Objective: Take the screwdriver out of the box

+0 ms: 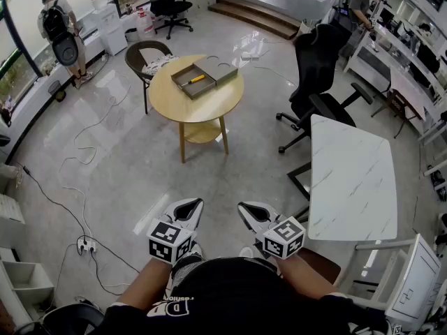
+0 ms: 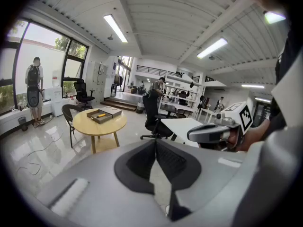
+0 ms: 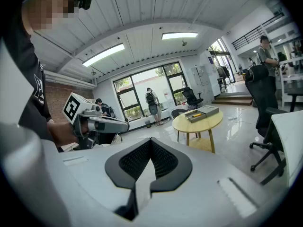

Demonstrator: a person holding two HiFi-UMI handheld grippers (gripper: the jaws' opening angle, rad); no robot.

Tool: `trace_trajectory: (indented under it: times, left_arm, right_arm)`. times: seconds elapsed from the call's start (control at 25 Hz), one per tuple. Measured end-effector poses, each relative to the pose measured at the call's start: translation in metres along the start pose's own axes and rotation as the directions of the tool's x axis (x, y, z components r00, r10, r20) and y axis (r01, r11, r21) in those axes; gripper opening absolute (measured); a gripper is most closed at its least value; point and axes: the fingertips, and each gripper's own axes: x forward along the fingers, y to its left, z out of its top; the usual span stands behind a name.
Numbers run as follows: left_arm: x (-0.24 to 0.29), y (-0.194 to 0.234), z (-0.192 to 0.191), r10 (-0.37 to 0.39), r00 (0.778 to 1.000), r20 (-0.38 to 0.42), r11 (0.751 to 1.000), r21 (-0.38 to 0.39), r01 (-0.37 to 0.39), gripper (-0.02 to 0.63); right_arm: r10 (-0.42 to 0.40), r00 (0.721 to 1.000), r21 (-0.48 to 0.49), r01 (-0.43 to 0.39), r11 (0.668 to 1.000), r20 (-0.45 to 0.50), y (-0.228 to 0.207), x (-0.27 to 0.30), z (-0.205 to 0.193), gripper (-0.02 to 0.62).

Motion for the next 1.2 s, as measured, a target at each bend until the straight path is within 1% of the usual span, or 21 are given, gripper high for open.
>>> trace_trajectory:
  times: [0.24, 0.44, 0.6, 0.72, 0.88, 1.04, 1.2]
  left_arm:
    - [-0.004, -0.001, -0.001, 0.003, 1.000, 0.005, 1.000, -0.004, -0.003, 0.060]
    - [-0.007, 0.002, 0.000, 0.000, 1.000, 0.010, 1.000, 0.000, 0.000, 0.060]
    - [-0.010, 0.011, -0.005, -0.004, 1.000, 0.007, 1.000, -0.006, 0.004, 0.060]
    - [-0.013, 0.020, -0.010, -0.020, 1.000, -0.005, 1.000, -0.009, 0.020, 0.060]
    - [-0.025, 0.037, -0.017, -0.041, 0.999, -0.014, 0.999, -0.006, 0.041, 0.060]
    - [-0.041, 0.064, -0.017, -0.030, 1.000, -0.001, 1.000, 0.004, 0.030, 0.060]
    - [-0.057, 0.094, -0.024, -0.027, 1.000, -0.011, 1.000, 0.004, 0.027, 0.060]
  right_arm:
    - [0.010, 1.000, 0.006, -0.010, 1.000, -0.011, 0.005, 0.001, -0.002, 0.000]
    - [-0.001, 1.000, 0.006, 0.002, 1.000, -0.020, 0.008, 0.006, -0.002, 0.000]
    - [0.026, 0.999, 0.017, -0.025, 1.000, -0.040, 0.019, 0.014, -0.004, 0.000]
    - [0.027, 0.998, -0.013, -0.027, 1.000, -0.060, 0.030, 0.027, -0.008, 0.002]
    - [0.016, 0.999, -0.024, -0.017, 1.000, -0.052, 0.047, 0.048, -0.008, 0.001]
    - [-0.009, 0.999, -0.026, 0.007, 1.000, -0.042, 0.059, 0.069, -0.004, 0.001]
    - [-0.040, 0.999, -0.004, 0.040, 0.999, -0.029, 0.072, 0.091, -0.005, 0.000]
